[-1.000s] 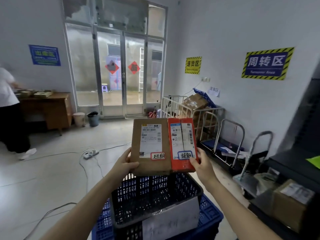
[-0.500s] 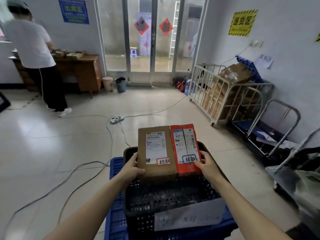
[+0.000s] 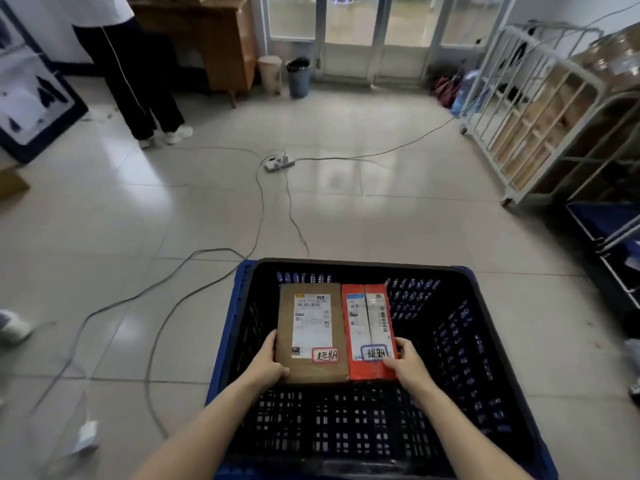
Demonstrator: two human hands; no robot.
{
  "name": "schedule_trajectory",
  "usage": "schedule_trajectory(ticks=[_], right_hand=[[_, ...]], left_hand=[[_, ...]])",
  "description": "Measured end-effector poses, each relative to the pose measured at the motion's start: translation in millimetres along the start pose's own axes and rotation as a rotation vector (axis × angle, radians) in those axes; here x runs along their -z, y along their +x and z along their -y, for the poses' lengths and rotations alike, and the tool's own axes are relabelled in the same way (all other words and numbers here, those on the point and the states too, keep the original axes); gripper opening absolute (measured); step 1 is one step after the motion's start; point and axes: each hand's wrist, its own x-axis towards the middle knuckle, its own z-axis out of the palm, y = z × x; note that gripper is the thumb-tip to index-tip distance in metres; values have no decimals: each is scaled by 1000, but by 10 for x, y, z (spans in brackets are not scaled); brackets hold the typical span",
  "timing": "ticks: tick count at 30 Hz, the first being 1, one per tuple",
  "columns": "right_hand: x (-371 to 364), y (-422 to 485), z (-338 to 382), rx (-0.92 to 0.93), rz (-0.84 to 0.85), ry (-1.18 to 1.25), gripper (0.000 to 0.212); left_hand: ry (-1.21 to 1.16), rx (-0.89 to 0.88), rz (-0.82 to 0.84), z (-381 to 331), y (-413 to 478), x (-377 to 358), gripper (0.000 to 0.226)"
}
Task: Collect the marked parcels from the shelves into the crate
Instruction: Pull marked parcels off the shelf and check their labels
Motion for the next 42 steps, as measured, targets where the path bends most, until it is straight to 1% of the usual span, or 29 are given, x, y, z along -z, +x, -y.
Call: schedule_trajectory(ticks=[4,10,13,19,22,27,29,32,35,37,40,42], right_hand=[[-146,314,-64,-46,48,-36,51],[-273,552,-309,-117,79,-68,58],[-361,628,-408,-143,90,-74,60],[-597,718,-486,-172,129,-70,61],[-675,745,-486,-160,136,-85,58],[-726,765,-493,-133,139,-127,46],[-709,746,-470,-118,149,-159,45],[-662,689,-415,-71,138,-254,47],[-588,598,-326,-1,118,-351,48],[-536,532,-253,43,108,-404,48],[-437,371,-110,87,71,-503,53],[-373,245,-11,103,45,-582,58]], left_hand=[[38,69,-53,108,291,39,97],[94,141,-98,301,539,-71,88],[82,151,-95,347,632,-88,86],[174,152,-135,399,730,-45,79],[244,232,-133,411,775,-87,94],[337,263,-170,360,764,-159,99],[392,246,-185,328,747,-170,100],[543,187,-213,233,713,-202,96],[640,48,-207,126,651,-221,87],[683,-11,-186,60,602,-216,84],[831,-62,-156,-62,476,-184,90],[923,-135,-160,-146,374,-155,90]])
